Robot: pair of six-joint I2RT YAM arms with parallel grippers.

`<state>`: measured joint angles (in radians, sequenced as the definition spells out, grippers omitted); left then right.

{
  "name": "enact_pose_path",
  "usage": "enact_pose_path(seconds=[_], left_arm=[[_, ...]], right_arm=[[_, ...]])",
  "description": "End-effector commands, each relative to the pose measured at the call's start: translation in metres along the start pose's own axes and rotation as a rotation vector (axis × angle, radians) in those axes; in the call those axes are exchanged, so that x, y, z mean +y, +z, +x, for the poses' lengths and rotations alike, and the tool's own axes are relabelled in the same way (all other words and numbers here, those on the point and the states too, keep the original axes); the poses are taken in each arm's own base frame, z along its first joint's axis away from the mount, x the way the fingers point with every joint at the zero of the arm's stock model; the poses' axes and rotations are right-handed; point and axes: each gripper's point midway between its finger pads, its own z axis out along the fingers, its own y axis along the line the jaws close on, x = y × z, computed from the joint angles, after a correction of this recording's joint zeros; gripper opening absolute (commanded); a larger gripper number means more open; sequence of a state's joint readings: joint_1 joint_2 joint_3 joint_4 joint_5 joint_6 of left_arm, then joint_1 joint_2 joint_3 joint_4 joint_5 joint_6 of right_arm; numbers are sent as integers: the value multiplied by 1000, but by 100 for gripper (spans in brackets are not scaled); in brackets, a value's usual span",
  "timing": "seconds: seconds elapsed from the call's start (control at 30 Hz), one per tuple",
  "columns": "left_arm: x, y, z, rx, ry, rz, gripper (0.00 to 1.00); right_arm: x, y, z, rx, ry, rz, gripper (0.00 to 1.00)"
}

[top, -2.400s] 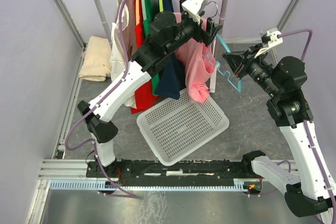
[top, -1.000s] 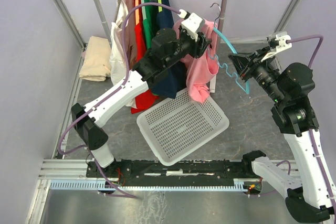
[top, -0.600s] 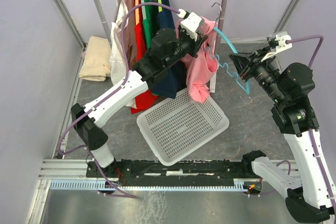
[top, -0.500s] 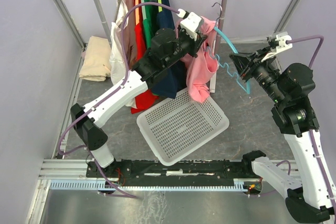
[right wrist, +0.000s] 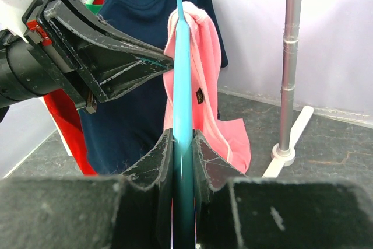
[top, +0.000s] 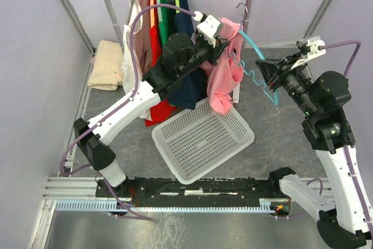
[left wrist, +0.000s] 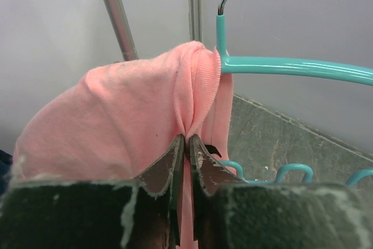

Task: Remove the t-shirt from the hanger

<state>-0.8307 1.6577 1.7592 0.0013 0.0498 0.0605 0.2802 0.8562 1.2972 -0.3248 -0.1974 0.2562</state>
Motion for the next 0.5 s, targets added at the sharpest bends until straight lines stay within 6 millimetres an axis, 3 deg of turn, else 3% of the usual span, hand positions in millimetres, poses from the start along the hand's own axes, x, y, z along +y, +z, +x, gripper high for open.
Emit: enact_pose_path(seconds=[0.0,0.07,0.23,0.47], left_arm=[[7,-7,-35,-87,3,-30,9],[7,-5,-35,-84,4,-31,3],[15,-3,-39,-100,-12,-78,3],[65,-1,-52,-85,-65,-364,3]], right_arm=[[6,-7,-38,-137,-35,-12,2],[6,-8,-40,-142,-36,-12,2],[6,-8,-39,-139,-35,-12,2],[8,-12,-40,-136,-42,-17,2]])
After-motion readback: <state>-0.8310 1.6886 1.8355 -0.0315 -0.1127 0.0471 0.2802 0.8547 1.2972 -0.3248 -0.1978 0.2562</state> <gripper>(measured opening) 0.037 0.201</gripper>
